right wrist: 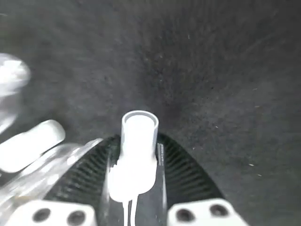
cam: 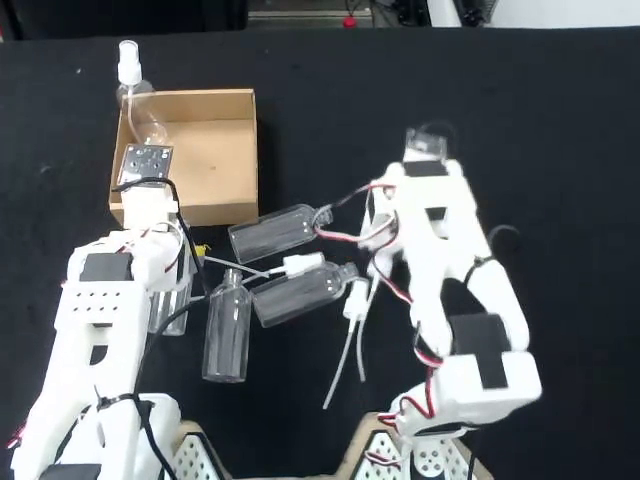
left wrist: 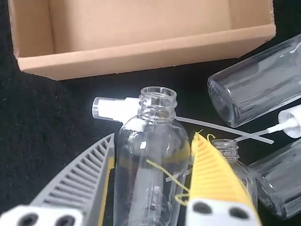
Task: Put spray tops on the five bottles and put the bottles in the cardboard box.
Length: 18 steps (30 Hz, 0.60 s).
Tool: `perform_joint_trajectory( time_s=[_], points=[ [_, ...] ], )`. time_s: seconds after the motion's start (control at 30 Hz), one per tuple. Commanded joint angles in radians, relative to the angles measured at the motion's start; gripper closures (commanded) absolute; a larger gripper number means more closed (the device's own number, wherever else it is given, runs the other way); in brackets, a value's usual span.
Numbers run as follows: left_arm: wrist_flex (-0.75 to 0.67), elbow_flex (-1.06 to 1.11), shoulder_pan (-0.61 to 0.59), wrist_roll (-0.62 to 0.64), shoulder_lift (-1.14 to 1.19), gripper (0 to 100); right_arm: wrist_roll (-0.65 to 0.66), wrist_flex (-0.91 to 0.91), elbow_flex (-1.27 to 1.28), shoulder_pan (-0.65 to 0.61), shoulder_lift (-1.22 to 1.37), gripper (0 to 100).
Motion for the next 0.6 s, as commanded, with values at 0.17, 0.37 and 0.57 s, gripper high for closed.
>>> perform_joint_trajectory(
  time_s=[0.17, 0.37, 0.57],
  points=[
    [-0.011, -0.019, -0.001, 0.008, -0.029, 81, 0.178, 0.224, -0.298, 0.006, -0.223, 98.7],
    [-0.011, -0.104, 0.058, 0.000, -0.029, 81, 0.187, 0.229, -0.389, 0.006, -0.305, 98.7],
    [-0.011, -0.162, 0.156, 0.005, -0.029, 81, 0.183, 0.230, -0.484, 0.005, -0.326, 98.7]
  ],
)
